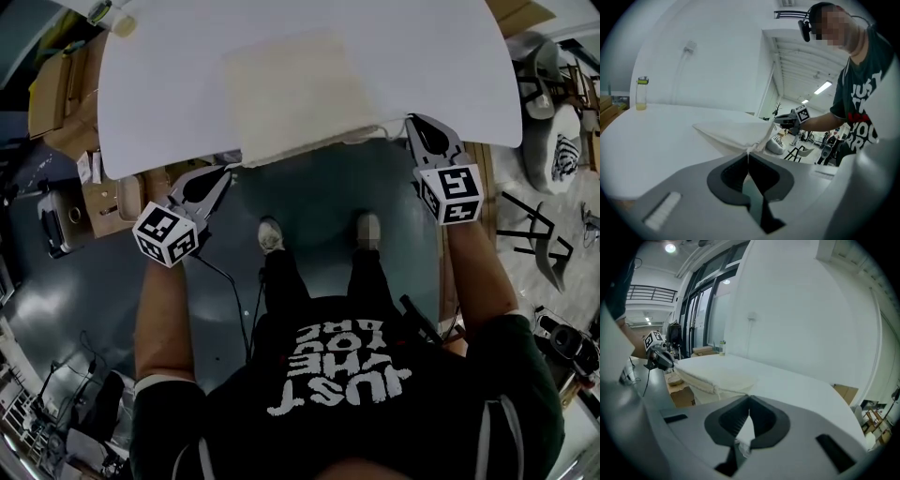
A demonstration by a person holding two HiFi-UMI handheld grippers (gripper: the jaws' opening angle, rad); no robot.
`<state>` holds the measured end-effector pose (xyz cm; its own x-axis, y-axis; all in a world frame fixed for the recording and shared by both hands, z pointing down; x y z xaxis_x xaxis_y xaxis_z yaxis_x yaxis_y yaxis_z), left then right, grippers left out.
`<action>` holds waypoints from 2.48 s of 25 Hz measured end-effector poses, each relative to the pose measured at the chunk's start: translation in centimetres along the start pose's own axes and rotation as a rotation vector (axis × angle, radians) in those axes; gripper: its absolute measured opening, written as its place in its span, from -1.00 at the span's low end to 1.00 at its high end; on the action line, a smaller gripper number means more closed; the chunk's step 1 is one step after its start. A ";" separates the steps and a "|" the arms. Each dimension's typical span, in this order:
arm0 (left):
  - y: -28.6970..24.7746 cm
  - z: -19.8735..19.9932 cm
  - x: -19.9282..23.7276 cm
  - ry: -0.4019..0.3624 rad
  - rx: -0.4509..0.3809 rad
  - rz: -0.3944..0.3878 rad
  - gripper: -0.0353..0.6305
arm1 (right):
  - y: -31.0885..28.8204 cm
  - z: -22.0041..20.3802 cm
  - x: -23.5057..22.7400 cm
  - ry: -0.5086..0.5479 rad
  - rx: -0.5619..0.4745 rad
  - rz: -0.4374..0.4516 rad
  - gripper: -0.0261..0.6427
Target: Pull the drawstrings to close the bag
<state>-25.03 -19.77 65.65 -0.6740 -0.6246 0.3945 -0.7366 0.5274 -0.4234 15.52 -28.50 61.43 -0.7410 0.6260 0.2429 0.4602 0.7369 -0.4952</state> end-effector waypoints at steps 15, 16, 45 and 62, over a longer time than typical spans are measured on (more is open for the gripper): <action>2.1 9.9 -2.2 -0.190 -0.183 0.238 -0.86 | 2.2 5.4 -2.4 0.116 -0.041 -0.119 -0.89; 2.4 10.9 -2.6 -0.207 -0.193 0.243 -0.86 | 2.7 6.1 -2.7 0.126 -0.052 -0.129 -0.89; 18.4 37.7 -14.2 -0.640 -0.464 0.366 -0.86 | 17.2 34.4 -8.6 0.439 -0.409 -0.375 -0.89; 22.8 46.9 -18.0 -0.749 -0.566 0.405 -0.86 | 22.6 43.9 -10.9 0.501 -0.541 -0.458 -0.89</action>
<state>-27.03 -23.48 10.63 -0.8129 -0.4365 -0.3857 -0.5108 0.8523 0.1121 12.54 -29.83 11.01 -0.6660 0.1828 0.7232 0.4325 0.8846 0.1747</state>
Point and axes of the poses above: the fingertips, and each gripper's own axes: y backward along the fingers, x to its left, z out of its top, the point moved 8 cm from there along y, backward along the fingers, and after that the axes turned 6 degrees about y, right-handed, at the moved point
